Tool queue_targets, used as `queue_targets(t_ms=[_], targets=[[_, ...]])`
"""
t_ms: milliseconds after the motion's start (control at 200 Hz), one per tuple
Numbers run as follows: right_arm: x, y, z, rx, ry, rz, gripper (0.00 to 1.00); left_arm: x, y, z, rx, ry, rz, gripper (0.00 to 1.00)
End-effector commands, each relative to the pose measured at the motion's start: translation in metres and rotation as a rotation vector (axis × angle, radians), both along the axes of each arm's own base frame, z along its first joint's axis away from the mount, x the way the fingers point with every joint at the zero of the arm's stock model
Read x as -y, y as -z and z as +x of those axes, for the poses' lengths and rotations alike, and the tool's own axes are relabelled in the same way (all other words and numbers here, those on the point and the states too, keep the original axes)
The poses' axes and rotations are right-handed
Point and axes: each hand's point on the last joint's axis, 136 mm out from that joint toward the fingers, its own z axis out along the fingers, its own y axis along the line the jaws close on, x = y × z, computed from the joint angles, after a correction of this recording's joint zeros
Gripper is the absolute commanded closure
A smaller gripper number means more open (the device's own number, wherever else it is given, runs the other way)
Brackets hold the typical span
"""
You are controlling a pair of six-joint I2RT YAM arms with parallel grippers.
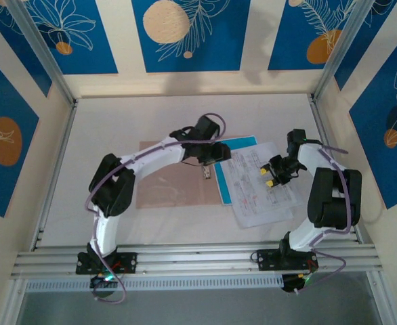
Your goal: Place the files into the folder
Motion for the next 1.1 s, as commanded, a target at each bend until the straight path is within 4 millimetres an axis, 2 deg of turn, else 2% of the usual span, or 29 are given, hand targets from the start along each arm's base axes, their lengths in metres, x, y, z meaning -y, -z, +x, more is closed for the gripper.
queue_targets(t_ms=[0,100,345,485,610,1095], targets=[[0.015,-0.002,-0.007,-0.021,0.019,0.002,0.61,0.042,0.013,-0.033,-0.119,0.041,-0.09,0.5],[0.028,0.006,-0.009,-0.031,0.037,0.004,0.61,0.059,0.018,-0.049,-0.149,0.067,-0.087,0.5],[0.042,0.026,-0.01,-0.075,0.028,0.016,0.61,0.067,0.044,-0.069,-0.265,0.043,-0.091,0.51],[0.042,0.036,-0.013,-0.107,0.02,0.021,0.62,0.074,0.06,-0.076,-0.301,0.032,-0.098,0.51],[0.042,0.041,-0.015,-0.128,0.013,0.022,0.62,0.071,0.073,-0.077,-0.313,0.017,-0.07,0.52],[0.033,0.05,-0.023,-0.168,-0.017,0.021,0.62,0.075,0.097,-0.081,-0.334,0.01,-0.053,0.55]])
